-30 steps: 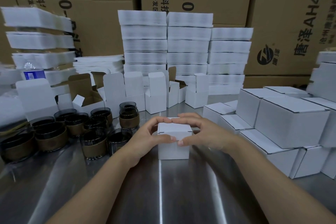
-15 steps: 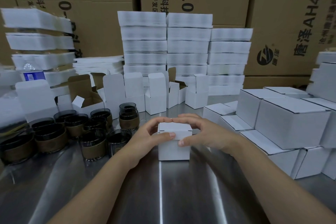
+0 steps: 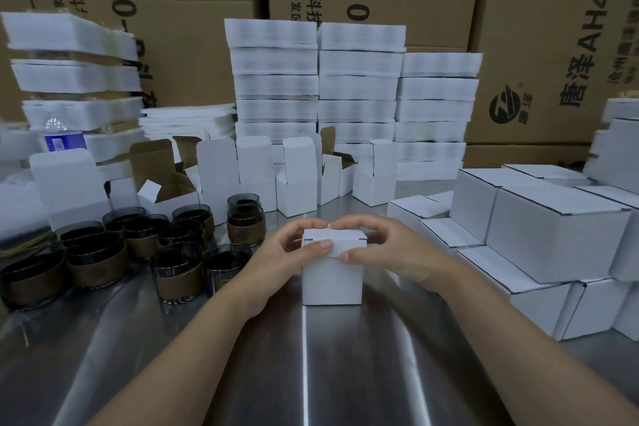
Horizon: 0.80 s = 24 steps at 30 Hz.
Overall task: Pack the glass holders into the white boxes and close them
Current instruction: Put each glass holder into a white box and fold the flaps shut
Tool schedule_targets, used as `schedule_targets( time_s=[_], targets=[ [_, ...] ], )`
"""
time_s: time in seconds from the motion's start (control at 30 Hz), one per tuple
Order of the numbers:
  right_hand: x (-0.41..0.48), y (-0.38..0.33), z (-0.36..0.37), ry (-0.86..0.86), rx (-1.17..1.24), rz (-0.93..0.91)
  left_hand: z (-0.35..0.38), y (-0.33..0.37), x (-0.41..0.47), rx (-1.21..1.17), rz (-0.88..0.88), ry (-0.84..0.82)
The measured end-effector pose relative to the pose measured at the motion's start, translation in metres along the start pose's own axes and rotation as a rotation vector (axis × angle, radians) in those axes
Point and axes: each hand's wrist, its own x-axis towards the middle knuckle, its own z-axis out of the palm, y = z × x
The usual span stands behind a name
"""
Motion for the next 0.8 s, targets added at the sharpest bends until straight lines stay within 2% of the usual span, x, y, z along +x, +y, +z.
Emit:
schedule_targets(
  time_s=[0.47,0.63,0.8],
  targets=[
    [0.000,-0.003,0.004,0.002,0.016,-0.038,0.000,0.000,0.000,0.006,0.026,-0.003],
    [0.001,-0.006,0.007,-0.029,-0.004,-0.025,-0.001,0.003,0.001,-0.077,-0.096,0.033],
    [0.002,-0.006,0.012,0.010,-0.047,-0.052,-0.003,0.000,0.002,-0.140,-0.099,0.043]
  ],
)
